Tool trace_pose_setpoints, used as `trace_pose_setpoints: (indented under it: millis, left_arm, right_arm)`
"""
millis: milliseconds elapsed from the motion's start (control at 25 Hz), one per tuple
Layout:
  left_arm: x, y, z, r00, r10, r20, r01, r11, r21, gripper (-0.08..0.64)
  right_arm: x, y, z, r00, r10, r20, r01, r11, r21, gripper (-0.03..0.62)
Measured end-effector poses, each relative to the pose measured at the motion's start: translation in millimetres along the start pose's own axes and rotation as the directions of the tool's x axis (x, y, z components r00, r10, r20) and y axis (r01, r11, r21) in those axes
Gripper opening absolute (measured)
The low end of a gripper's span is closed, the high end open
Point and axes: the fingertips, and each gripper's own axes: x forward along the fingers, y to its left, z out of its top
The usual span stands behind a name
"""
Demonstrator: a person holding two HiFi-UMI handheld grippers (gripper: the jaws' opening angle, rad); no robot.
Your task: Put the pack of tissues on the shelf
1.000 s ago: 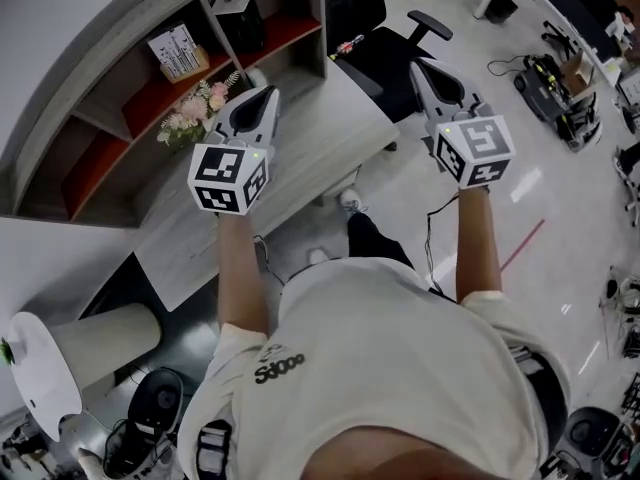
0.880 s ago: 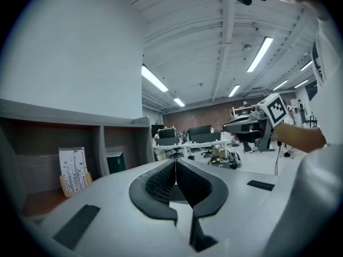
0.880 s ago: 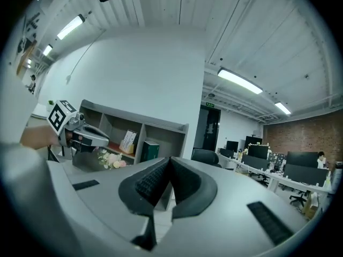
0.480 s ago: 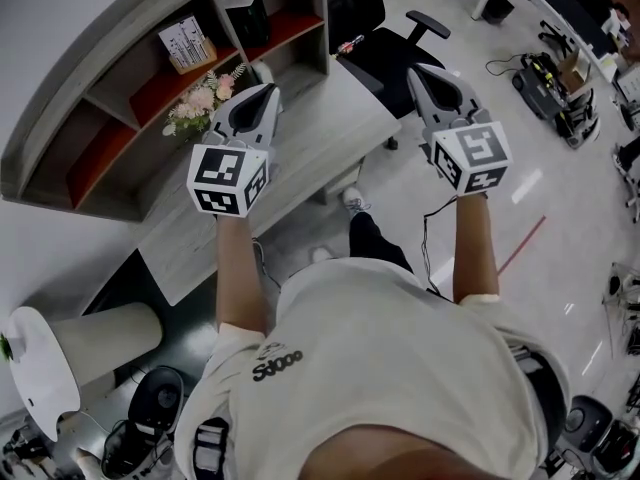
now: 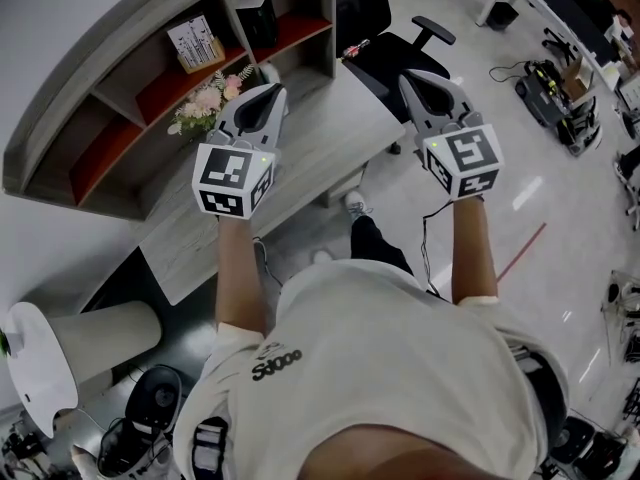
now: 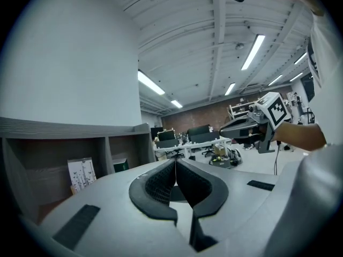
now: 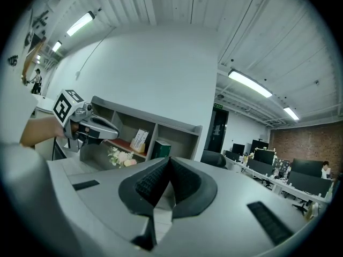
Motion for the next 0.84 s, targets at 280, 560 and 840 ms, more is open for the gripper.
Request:
trace_pose_setpoints:
  millis: [280,560,840]
  left_arm:
    - [1,3,-6,1.000,0.002,-0.007,-0.002,1.000,-0.006,0.018]
    - [0,2,-13,1.000,0.000,-0.023,0.000,1.000,-0.006,0.018]
    - [-2,8,-21,0.999,0.001,-0.034,-0.002,0.999,-0.033,0.018]
  right_arm:
    - [5,5,1,1.000,0.016,-0.002,-0.016,1.000,-0.009,0.006]
    - [11,10,-7,0.999,0.030,-0.015,-0.030,1.000,0.004,0.006]
    - [15,13,-10,0.999,0.038,-0.021,-0.038,0.999,0.008,0.006]
